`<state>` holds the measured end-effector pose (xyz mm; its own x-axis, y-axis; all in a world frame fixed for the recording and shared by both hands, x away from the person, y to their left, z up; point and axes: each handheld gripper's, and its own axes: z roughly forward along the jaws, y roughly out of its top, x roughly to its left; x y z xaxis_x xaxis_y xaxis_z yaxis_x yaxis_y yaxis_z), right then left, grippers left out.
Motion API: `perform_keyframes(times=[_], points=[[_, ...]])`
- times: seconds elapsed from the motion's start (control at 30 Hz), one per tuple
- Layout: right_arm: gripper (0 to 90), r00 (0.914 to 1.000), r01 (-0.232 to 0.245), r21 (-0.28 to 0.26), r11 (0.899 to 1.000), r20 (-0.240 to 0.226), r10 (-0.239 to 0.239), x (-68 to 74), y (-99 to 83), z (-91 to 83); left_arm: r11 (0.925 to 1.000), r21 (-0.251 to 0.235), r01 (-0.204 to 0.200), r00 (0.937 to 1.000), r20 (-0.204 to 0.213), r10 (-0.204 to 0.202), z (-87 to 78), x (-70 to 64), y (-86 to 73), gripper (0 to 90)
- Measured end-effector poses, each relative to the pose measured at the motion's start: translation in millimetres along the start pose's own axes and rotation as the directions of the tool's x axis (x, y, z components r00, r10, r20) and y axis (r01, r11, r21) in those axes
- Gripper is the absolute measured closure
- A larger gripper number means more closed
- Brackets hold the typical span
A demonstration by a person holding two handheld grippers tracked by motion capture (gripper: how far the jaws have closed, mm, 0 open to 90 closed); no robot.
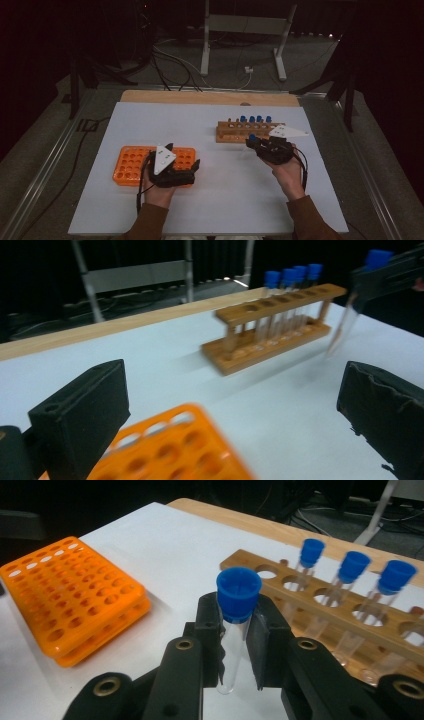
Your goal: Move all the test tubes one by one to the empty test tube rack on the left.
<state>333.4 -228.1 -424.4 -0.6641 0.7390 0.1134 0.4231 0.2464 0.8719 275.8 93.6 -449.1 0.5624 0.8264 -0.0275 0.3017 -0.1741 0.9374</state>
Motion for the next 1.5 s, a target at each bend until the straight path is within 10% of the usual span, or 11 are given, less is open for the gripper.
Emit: perform_keyframes(times=[0.37,0.63,1.23,1.5], points=[[76.7,0.9977,0.020,0.012,1.000,-0.065,-0.020,22.6,2.8,6.1,0.9990,0.024,-0.039,0.9932,0.110,0.036,42.6,-42.3,8.9,8.6],[76.7,0.9943,0.053,0.018,0.998,-0.093,-0.051,37.7,5.4,7.9,0.9975,0.017,-0.068,0.9884,0.137,0.065,61.7,-63.5,12.0,38.2],[76.1,0.9914,0.038,0.031,0.999,-0.127,-0.034,39.1,2.4,12.7,0.9920,0.036,-0.121,0.9744,0.195,0.112,71.0,-68.3,10.0,78.1],[43.6,0.9914,-0.024,-0.020,1.000,-0.129,0.021,26.9,4.8,4.4,0.9949,0.042,-0.091,0.9822,0.169,0.083,68.6,-58.9,11.2,78.2]])
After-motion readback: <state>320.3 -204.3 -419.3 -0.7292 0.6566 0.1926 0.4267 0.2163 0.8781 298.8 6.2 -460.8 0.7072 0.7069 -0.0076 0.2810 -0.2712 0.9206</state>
